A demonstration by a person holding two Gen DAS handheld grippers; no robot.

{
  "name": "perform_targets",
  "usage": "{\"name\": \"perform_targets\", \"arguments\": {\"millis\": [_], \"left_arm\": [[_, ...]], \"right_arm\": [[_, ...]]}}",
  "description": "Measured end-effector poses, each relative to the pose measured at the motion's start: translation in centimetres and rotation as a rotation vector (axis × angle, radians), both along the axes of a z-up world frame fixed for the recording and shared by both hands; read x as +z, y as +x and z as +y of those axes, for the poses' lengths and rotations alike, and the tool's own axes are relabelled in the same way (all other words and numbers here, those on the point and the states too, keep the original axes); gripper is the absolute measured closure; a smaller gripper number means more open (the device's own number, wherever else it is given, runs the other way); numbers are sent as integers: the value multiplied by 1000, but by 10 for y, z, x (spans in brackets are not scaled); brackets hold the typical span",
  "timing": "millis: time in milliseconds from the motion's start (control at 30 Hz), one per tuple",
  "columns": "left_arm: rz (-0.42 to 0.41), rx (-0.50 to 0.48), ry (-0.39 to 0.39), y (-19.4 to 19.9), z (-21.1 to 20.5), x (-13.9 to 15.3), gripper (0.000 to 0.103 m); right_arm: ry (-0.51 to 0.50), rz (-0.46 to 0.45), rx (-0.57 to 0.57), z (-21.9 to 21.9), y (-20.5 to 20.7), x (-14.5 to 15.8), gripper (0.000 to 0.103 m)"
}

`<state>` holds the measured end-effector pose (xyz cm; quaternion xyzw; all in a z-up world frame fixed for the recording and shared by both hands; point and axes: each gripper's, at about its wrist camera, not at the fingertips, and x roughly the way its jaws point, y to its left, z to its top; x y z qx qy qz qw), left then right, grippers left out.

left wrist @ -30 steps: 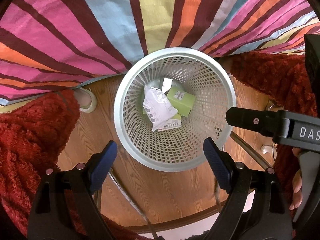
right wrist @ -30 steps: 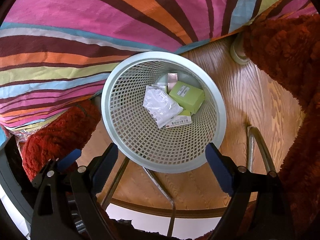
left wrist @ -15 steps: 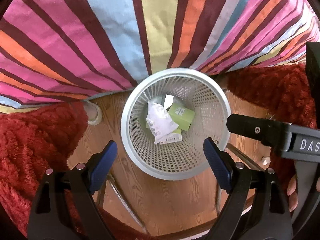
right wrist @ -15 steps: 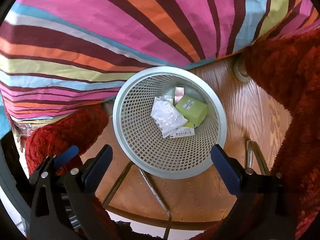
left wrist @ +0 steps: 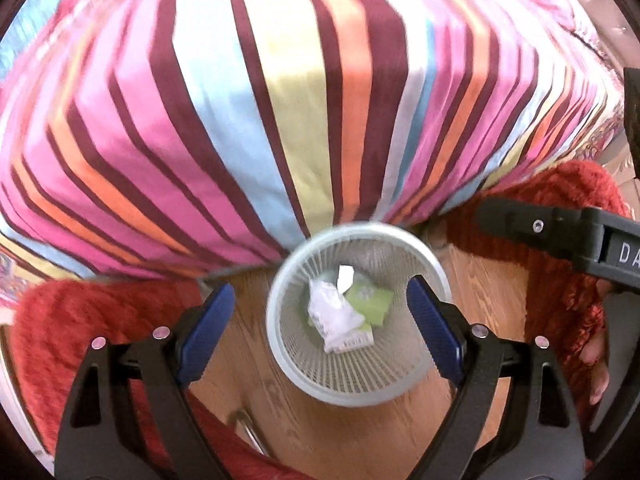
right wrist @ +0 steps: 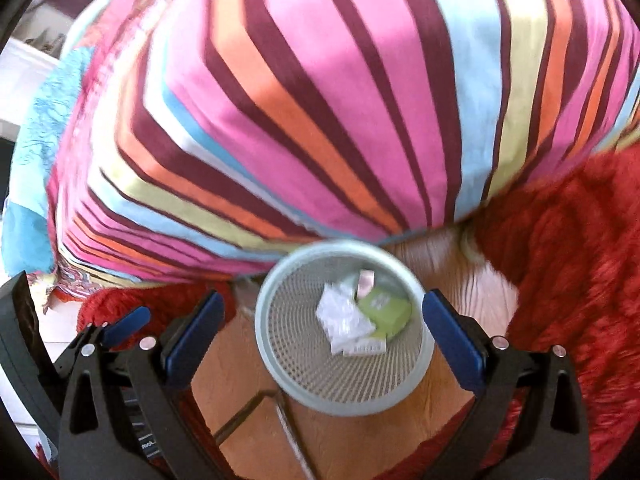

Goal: Collect trash
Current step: 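Move both open tools back up toward the remaining boxes on the bed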

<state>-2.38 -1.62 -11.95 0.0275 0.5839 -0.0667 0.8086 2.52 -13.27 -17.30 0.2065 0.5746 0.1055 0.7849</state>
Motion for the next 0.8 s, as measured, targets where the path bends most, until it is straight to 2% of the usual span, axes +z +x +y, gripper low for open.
{"name": "perform_targets", "arguments": {"millis": [233,333,467,600,800], "left_arm": [[-190,35,-16,8,10,46,18],[-244,44,-18,18,15,62,18],[-295,45,7,39,16,75,18],[-318,67,-34,70,21,90,18],[-363,87,-61,113,21,105,17]], "right_arm": [[-100,-316,11,-2,2,58,8],[-103,-356,6,-4,9,74,8],[-154,-408,-21,-8,26,91,8],[-204,-461,-41,-9,50,105,8],[-210,-508,-82,-14,81,121,8]]}}
